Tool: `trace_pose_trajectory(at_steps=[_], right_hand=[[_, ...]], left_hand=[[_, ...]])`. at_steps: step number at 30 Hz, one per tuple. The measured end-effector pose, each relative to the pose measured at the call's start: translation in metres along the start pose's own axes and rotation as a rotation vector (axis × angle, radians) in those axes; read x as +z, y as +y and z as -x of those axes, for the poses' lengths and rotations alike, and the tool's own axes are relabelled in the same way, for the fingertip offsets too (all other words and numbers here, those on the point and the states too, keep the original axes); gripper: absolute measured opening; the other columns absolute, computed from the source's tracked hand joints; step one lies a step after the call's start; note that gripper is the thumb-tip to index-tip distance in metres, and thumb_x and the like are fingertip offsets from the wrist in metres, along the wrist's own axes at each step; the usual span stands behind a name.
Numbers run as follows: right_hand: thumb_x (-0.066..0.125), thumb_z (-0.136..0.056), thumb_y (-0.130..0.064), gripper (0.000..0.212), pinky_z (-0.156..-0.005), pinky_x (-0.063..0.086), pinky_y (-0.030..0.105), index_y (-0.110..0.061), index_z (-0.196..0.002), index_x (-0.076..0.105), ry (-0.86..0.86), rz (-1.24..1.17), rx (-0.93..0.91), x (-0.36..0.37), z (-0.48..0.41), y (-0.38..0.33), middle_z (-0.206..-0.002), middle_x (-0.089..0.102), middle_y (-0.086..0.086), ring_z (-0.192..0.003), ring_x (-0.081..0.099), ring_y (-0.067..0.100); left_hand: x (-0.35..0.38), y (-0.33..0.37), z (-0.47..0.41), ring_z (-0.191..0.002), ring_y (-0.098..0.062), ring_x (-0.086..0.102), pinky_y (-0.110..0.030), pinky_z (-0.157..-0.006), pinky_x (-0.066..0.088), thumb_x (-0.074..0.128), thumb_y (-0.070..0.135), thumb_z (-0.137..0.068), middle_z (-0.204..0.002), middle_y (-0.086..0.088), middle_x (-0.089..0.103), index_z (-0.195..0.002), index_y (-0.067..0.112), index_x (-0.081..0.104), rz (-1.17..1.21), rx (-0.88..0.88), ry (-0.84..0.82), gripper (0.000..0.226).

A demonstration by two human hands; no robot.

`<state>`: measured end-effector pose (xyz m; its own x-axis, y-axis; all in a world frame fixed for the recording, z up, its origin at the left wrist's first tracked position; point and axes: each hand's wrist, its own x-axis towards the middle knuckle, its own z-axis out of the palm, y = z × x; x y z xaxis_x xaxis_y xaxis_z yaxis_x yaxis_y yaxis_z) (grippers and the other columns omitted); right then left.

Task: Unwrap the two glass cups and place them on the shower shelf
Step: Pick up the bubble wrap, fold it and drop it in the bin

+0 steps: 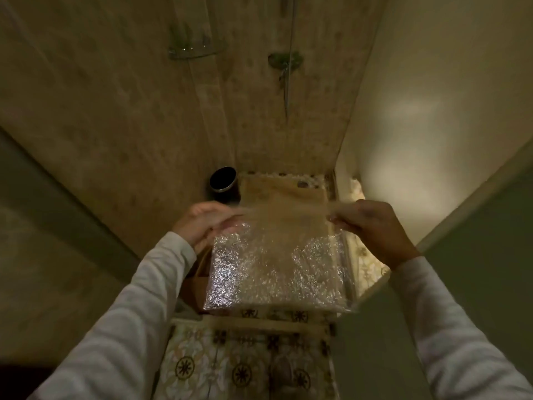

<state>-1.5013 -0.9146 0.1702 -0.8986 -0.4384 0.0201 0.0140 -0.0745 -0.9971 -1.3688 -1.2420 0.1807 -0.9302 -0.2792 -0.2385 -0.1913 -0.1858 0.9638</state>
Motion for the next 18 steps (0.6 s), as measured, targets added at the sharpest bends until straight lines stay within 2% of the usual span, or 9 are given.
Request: trace_pose_trajectory(at_steps=[3,5,7,9,11,12,14,16,18], right_hand=[[0.048,-0.083,0.028,0.054,-0.092,0.061,0.036,-0.013,-0.065,0.077,-0.029,-0.019,-0.057,-0.008,-0.037,-0.008,-0.103,0.08,0.012,-0.111,0.072,0.031],[0.051,-0.081,0.024,0.052,-0.09,0.061,0.035,-0.018,-0.062,0.077,-0.066,-0.015,-0.084,-0.015,-0.057,-0.01,-0.104,0.081,0.01,-0.11,0.073,0.028],[0.053,-0.079,0.023,0.051,-0.087,0.061,0.032,-0.019,-0.063,0.077,-0.08,0.031,-0.124,-0.02,-0.076,-0.01,-0.106,0.08,0.008,-0.109,0.074,0.025],[0.049,-0.079,0.028,0.056,-0.086,0.06,0.027,-0.018,-0.065,0.078,-0.091,0.067,-0.151,-0.025,-0.098,-0.006,-0.108,0.08,0.004,-0.111,0.073,0.022],[0.049,-0.079,0.03,0.059,-0.087,0.059,0.025,-0.019,-0.065,0.078,-0.088,0.077,-0.161,-0.027,-0.118,-0.001,-0.108,0.08,0.0,-0.113,0.072,0.019],[0.049,-0.079,0.029,0.059,-0.089,0.059,0.026,-0.021,-0.065,0.079,-0.084,0.083,-0.171,-0.028,-0.126,0.002,-0.108,0.08,0.0,-0.113,0.071,0.018],[0.053,-0.082,0.026,0.057,-0.094,0.059,0.03,-0.022,-0.069,0.08,-0.07,0.082,-0.163,-0.031,-0.145,0.008,-0.11,0.08,0.001,-0.115,0.07,0.019],[0.059,-0.087,0.018,0.046,-0.095,0.059,0.032,-0.02,-0.082,0.083,-0.049,0.045,-0.115,-0.032,-0.161,0.014,-0.114,0.079,0.004,-0.117,0.07,0.023],[0.061,-0.091,0.009,0.035,-0.094,0.059,0.032,-0.016,-0.103,0.082,-0.017,-0.031,-0.015,-0.032,-0.176,0.019,-0.119,0.077,0.008,-0.117,0.07,0.028]], left_hand=[[0.009,0.018,-0.035,-0.06,-0.006,0.071,-0.015,-0.054,0.053,0.047,-0.019,-0.086,-0.066,0.001,0.075,-0.059,0.009,0.072,-0.018,0.071,0.015,0.047],[0.013,0.023,-0.054,-0.061,-0.008,0.071,-0.015,-0.054,0.053,0.047,-0.017,-0.086,-0.067,0.0,0.075,-0.06,0.008,0.07,0.007,0.07,0.027,0.043],[0.015,0.025,-0.071,-0.069,-0.013,0.073,-0.019,-0.059,0.055,0.048,-0.01,-0.089,-0.075,-0.003,0.076,-0.068,0.009,0.072,0.067,0.025,0.034,0.037],[0.012,0.025,-0.087,-0.083,-0.02,0.071,-0.028,-0.07,0.058,0.049,0.008,-0.094,-0.092,-0.007,0.074,-0.088,0.009,0.072,0.167,-0.036,-0.005,0.024],[0.008,0.025,-0.101,-0.094,-0.025,0.067,-0.04,-0.083,0.055,0.051,0.034,-0.097,-0.106,-0.011,0.07,-0.103,0.012,0.07,0.255,-0.113,-0.03,0.029],[0.007,0.024,-0.108,-0.095,-0.026,0.066,-0.041,-0.083,0.054,0.054,0.04,-0.094,-0.108,-0.012,0.068,-0.104,0.016,0.069,0.222,-0.12,-0.039,0.031],[0.003,0.024,-0.124,-0.077,-0.022,0.064,-0.029,-0.064,0.055,0.067,0.03,-0.083,-0.106,-0.012,0.068,-0.096,0.024,0.071,0.021,-0.054,0.005,0.015],[0.0,0.023,-0.14,-0.057,-0.012,0.058,-0.017,-0.046,0.048,0.073,0.009,-0.072,-0.102,-0.015,0.072,-0.087,0.021,0.072,0.002,-0.009,0.036,0.019],[-0.002,0.022,-0.159,-0.068,-0.017,0.07,-0.019,-0.053,0.055,0.071,-0.006,-0.071,-0.1,-0.019,0.073,-0.083,0.01,0.072,0.093,0.015,0.063,0.02]])
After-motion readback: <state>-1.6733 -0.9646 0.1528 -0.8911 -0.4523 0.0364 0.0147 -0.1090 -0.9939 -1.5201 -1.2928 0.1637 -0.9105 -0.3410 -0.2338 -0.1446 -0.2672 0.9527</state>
